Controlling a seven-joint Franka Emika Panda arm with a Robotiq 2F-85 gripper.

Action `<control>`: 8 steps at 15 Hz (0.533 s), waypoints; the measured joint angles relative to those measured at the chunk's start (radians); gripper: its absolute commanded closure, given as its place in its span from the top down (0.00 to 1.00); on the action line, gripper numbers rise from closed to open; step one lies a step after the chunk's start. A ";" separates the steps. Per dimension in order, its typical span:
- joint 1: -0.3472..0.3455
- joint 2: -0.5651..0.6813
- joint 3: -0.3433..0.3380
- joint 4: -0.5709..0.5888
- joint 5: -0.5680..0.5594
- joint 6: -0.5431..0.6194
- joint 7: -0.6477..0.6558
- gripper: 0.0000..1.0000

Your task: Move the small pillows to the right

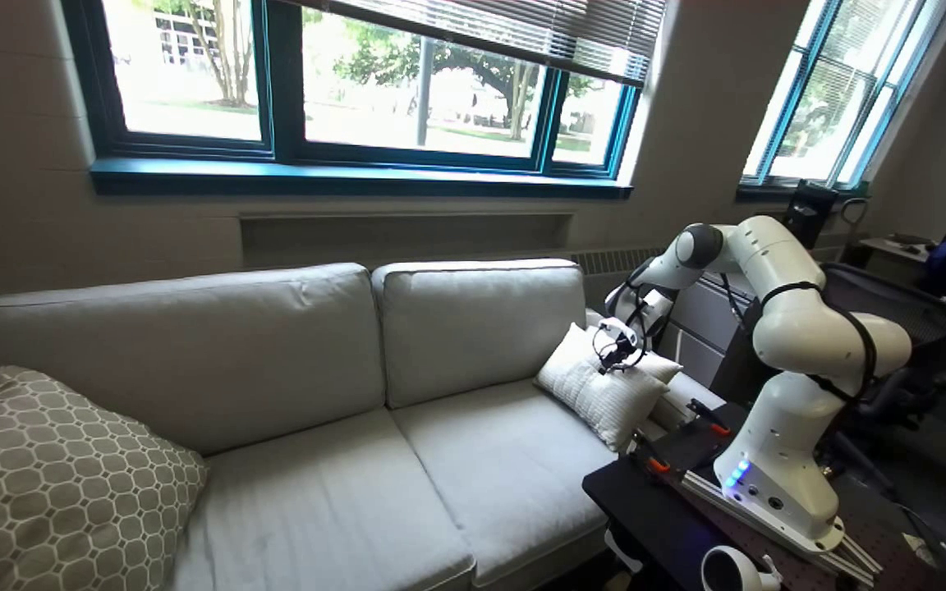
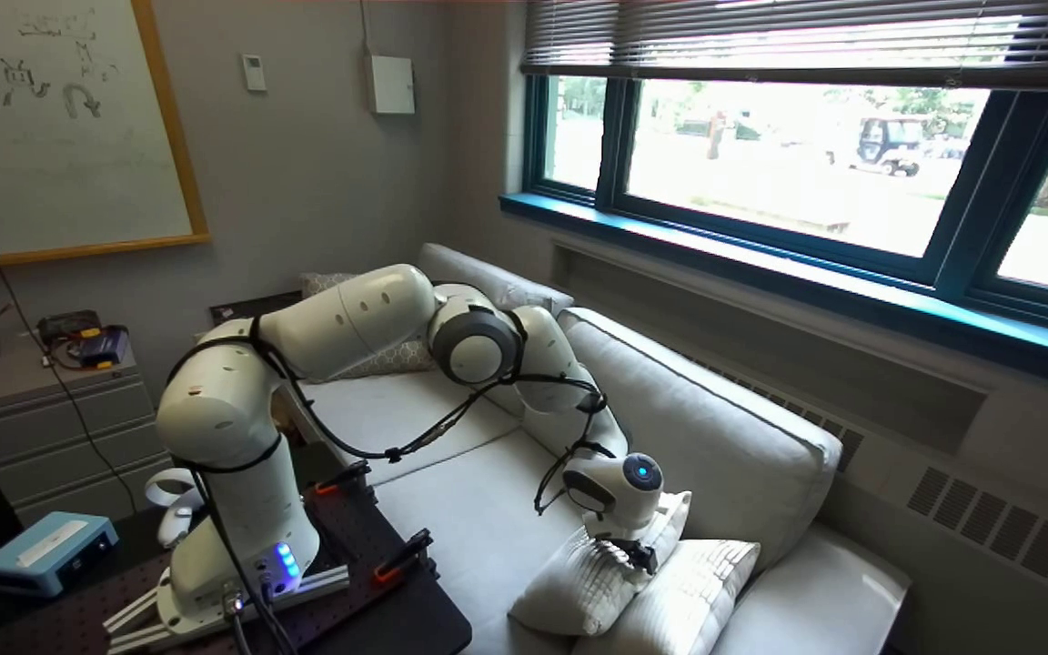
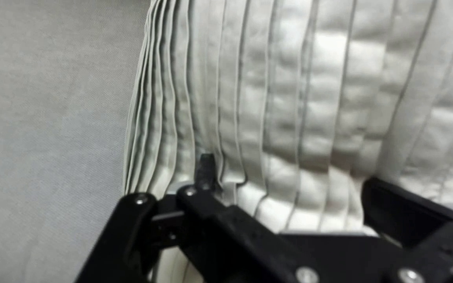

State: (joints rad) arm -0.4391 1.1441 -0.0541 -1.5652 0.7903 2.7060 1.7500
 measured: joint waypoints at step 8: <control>-0.091 -0.040 0.110 -0.081 0.345 0.129 -0.392 1.00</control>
State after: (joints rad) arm -0.5302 1.1043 0.0558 -1.6463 1.1349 2.8354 1.3583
